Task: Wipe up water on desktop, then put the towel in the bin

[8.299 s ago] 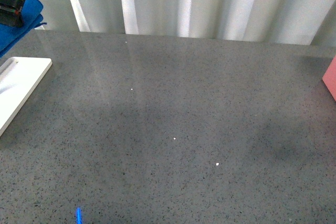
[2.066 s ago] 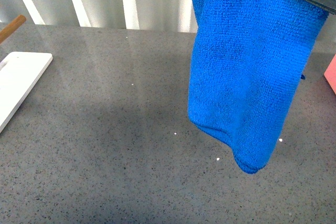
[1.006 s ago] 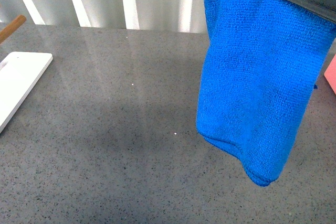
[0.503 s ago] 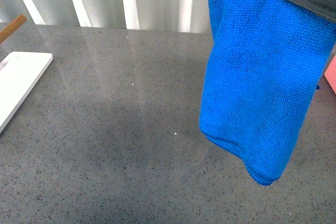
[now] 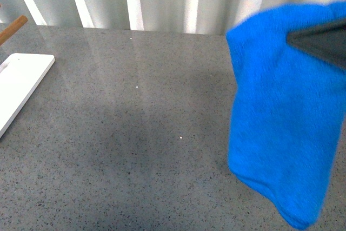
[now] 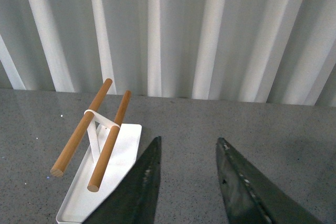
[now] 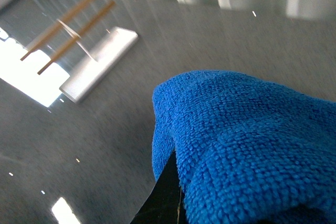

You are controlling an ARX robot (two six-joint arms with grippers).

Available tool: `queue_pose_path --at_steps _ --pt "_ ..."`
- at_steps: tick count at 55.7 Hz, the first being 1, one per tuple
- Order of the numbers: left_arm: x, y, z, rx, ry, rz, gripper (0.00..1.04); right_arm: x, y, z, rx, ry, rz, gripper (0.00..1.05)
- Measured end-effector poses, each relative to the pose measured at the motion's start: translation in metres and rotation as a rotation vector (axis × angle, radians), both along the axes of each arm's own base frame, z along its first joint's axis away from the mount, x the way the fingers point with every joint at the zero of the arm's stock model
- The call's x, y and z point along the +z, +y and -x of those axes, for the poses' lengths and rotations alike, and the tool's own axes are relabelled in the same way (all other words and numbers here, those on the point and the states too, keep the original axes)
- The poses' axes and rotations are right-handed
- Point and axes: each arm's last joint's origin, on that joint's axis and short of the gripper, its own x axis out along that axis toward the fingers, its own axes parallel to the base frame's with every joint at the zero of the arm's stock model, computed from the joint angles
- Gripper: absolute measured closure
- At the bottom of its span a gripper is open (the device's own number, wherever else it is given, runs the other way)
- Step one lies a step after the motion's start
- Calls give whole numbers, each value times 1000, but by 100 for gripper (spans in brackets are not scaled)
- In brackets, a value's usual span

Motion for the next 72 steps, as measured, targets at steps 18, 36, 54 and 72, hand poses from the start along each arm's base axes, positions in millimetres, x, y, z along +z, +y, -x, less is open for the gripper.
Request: queue_pose_path --at_steps 18,36,54,72 --pt "0 0 0 0 0 0 8 -52 -30 -1 -37 275 363 101" --pt "0 0 0 0 0 -3 7 -95 -11 -41 -45 329 462 101" --pt "0 0 0 0 0 -2 7 -122 17 -87 -66 372 572 101" --pt "0 0 0 0 0 -3 7 -121 48 -144 -79 343 634 101"
